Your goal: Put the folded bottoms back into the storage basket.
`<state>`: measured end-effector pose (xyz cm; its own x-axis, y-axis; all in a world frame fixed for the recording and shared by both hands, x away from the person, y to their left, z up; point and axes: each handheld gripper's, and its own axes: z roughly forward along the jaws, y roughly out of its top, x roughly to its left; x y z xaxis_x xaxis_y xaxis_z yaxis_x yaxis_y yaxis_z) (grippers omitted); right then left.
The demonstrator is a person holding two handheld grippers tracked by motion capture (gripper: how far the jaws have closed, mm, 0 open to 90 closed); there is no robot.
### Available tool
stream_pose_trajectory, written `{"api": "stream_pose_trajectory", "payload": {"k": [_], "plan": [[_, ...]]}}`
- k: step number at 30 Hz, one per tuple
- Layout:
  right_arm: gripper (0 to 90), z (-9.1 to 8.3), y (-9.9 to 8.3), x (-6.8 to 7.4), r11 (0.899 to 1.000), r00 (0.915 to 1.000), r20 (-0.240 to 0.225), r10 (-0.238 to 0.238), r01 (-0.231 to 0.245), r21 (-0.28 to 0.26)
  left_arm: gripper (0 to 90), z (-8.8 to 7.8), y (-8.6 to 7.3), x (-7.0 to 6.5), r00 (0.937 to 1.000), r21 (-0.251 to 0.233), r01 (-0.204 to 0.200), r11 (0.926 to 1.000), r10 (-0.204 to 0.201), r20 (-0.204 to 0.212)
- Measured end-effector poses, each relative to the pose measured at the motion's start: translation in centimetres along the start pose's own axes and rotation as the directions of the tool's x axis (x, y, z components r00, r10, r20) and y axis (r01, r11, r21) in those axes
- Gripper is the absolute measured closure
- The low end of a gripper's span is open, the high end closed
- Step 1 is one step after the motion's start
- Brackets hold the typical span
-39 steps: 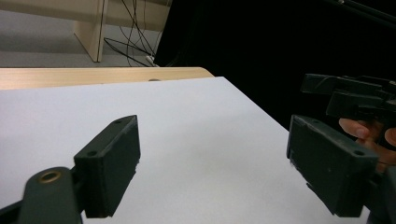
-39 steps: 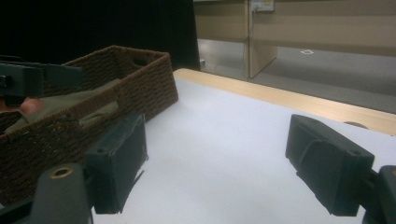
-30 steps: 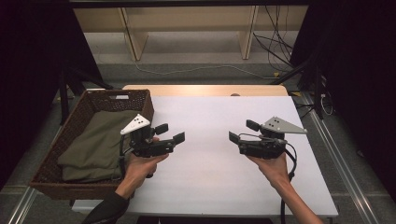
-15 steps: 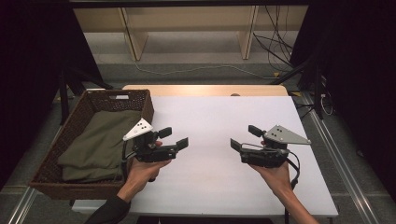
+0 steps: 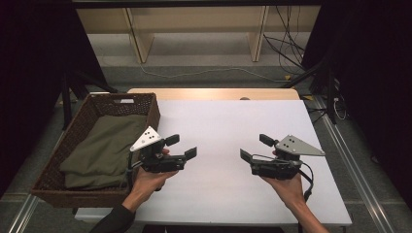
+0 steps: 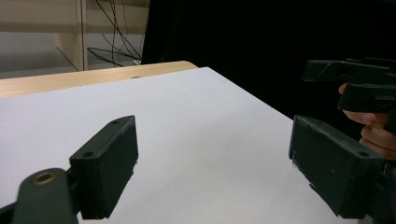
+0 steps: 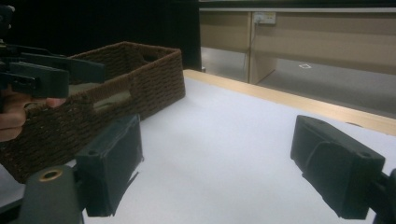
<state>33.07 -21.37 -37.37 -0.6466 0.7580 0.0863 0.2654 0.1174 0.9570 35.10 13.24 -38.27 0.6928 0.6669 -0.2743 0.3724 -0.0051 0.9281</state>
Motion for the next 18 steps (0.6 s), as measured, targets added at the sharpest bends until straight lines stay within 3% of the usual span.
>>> {"api": "stream_pose_trajectory", "payload": {"k": [18], "plan": [[18.1, -0.6, -1.8, 0.4, 1.000, 1.0000, 0.007, -0.006, 0.006, 0.006, 15.5, -0.1, -1.7, -0.3, 0.9989, 0.006, -0.047, 0.9989, 0.047, -0.003]]}}
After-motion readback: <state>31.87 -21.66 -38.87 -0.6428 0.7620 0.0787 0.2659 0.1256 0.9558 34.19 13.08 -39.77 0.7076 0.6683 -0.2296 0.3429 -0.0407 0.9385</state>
